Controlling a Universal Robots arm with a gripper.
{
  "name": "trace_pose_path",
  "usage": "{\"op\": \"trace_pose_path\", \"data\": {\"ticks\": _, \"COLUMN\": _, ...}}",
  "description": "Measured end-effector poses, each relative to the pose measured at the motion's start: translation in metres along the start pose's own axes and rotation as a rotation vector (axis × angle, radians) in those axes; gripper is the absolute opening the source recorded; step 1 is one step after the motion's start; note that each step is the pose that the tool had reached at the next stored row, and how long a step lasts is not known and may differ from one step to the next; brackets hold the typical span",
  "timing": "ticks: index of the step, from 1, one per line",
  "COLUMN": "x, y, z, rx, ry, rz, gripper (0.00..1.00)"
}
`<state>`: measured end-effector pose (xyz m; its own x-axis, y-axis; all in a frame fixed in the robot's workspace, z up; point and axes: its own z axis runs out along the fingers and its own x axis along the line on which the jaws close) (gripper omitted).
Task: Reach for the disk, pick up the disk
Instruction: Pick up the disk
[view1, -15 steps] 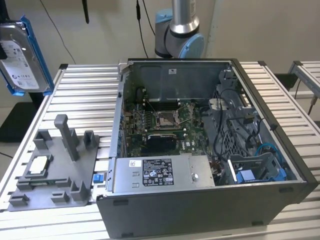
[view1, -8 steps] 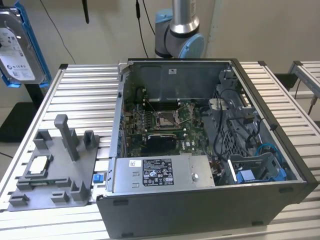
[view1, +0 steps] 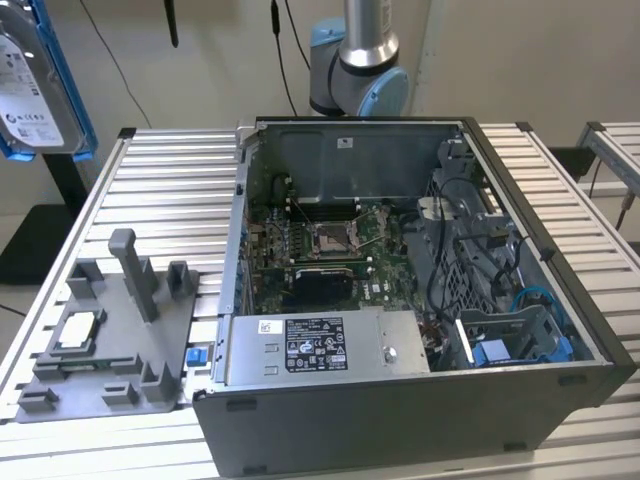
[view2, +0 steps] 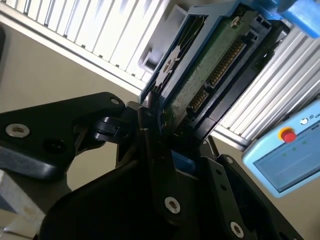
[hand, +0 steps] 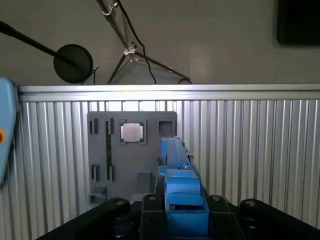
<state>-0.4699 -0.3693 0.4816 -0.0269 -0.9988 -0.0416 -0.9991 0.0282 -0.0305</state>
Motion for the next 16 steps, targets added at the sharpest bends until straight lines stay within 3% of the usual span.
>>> {"op": "trace_pose_path", "data": {"ticks": 8, "x": -0.0005, "y": -0.0003, "z": -0.0116, "rx": 0.0001, "ry": 0.0, "rz": 0.0, "gripper": 0.0}}
{"op": "trace_pose_path", "data": {"ticks": 16, "x": -0.0005, "y": -0.0004, "z": -0.0122, "rx": 0.0001, "ry": 0.0, "rz": 0.0, "gripper": 0.0}}
